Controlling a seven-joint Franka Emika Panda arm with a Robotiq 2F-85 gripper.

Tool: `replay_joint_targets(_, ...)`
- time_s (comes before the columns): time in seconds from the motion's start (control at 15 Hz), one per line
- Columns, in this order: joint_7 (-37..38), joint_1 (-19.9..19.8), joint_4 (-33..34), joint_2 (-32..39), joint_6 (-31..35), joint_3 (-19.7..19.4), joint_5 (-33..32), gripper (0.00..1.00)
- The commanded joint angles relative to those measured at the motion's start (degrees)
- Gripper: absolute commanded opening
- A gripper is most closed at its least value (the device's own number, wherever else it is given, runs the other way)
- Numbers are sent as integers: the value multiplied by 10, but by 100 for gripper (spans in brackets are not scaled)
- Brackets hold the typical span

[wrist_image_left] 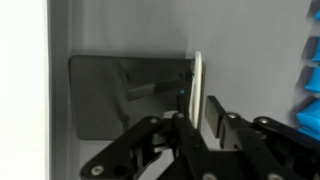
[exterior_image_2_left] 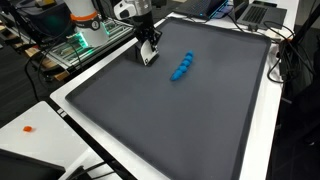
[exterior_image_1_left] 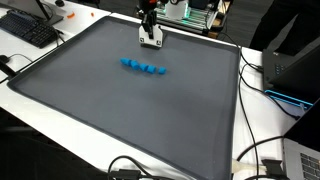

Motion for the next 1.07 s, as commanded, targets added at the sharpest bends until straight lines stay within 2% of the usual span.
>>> replay_joint_targets(0.0,-34,2,1,-13,-14,-1,18,59)
replay_joint_targets(0.33,-34,-4,-3,-55,-37,1,-7,96)
replay_joint_targets(0.4,-37,-5,-2,-61,-48,1,-9,99)
replay_joint_targets(0.73,-34,-17,12,-91,-137,2,-42,100)
replay_joint_targets(1.0,-68,-19,40,-120,-227,2,-75,100)
